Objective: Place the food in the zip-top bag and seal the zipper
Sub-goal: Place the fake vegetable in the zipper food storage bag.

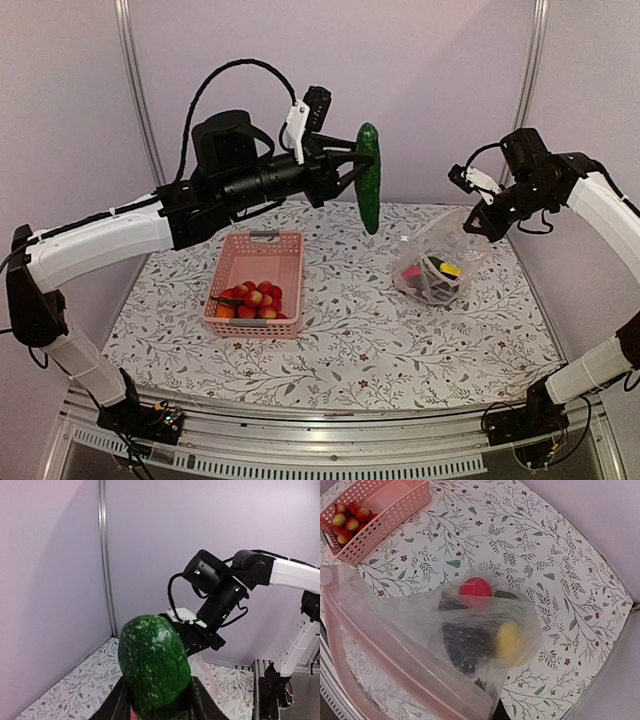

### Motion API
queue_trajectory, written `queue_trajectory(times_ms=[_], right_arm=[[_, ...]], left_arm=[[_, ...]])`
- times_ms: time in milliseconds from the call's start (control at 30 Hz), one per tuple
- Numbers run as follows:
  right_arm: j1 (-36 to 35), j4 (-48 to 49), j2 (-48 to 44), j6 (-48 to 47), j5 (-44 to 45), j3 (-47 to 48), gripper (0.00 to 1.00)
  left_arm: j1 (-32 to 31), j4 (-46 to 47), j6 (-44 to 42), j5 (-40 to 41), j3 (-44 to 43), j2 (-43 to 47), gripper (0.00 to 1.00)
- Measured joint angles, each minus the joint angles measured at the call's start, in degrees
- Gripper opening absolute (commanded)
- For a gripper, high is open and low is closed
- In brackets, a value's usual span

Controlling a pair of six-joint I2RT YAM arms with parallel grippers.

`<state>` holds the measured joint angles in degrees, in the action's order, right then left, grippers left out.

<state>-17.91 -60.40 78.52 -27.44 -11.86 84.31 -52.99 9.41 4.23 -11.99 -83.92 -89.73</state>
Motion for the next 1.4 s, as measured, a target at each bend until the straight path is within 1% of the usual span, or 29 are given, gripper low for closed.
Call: queue_trajectory(times_ms=[100,233,500,867,1033,1200,1400], right_arm=[[0.0,0.0,0.8,-0.3,-0.4,0.9,0.03],[0.0,-0.1,1.9,-0.2,-2.6,1.1,0.03],[-0.5,-1.4,4.6,0.6,-7.9,4.1,0.03],[-5.7,-3.8,8.0,1.4,-13.4,9.8,0.03],[-6.2,-4.6,8.3,1.5,-16.1,11.0,0.03],[-6.2,-5.5,8.5,1.6,-18.6,11.0,0.04],[-6.2,-5.6,8.5,1.7,-19.6,10.8,0.04]], left_arm=[[-3.1,4.8,-3.3,0.0,0.0,-0.7,0.17],[-5.9,8.6,-6.6,1.2,0.0,-1.9,0.16],[-10.1,12.3,-11.9,3.7,0.1,-2.8,0.14],[-11.3,13.9,-16.5,5.4,0.1,-5.0,0.15],[-12.1,14.5,-18.1,6.7,0.1,-6.1,0.15],[-12.5,15.2,-21.7,8.9,0.1,-7.9,0.15],[-12.5,14.8,-25.7,10.6,0.1,-11.6,0.14]])
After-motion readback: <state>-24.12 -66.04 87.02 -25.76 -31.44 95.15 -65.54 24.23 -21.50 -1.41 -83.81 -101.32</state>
